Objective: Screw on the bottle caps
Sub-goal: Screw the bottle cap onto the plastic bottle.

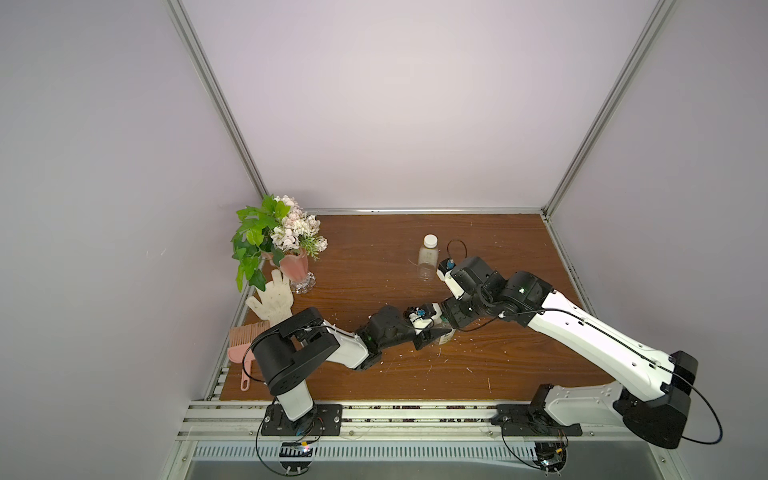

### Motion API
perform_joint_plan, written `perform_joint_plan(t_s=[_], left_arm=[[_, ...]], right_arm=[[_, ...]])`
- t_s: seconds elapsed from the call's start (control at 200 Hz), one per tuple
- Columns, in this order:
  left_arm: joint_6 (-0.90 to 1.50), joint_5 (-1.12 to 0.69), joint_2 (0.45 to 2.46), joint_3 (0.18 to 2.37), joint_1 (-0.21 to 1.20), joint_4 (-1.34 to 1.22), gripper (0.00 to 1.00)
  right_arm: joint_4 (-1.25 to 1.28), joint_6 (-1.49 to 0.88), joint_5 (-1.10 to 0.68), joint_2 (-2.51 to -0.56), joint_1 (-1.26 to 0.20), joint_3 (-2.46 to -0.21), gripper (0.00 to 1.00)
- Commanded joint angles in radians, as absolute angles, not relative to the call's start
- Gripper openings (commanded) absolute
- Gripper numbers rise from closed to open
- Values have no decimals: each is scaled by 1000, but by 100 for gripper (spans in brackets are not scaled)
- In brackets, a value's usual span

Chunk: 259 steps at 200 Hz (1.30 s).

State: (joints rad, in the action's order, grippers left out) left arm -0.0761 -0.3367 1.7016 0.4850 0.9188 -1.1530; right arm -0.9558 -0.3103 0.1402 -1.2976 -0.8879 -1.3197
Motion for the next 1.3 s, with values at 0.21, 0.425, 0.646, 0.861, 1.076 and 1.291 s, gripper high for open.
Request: perform_joint_plan(t_s=[0.21, 0.425, 0.646, 0.861, 1.076, 1.291], left_arm=[[-90, -343, 1708, 480, 922, -1154, 47], [-90, -385, 1709, 479, 925, -1153, 47], [-89, -417, 1704, 476, 928, -1151, 47], [-80, -442, 1703, 476, 930, -1151, 47], [-80, -450, 1695, 471, 930, -1152, 47], [-74, -463, 1691, 471, 930, -1152, 47]], right_arm=[[-986, -283, 125, -1261, -888, -1362, 73], [-975, -280, 140, -1263, -887, -1357, 73], [-964, -281, 163, -1279, -887, -1354, 73], [-953, -281, 176, -1294, -887, -1345, 72], [-946, -285, 193, -1293, -886, -1330, 72], [-932, -285, 192, -1296, -886, -1328, 72]])
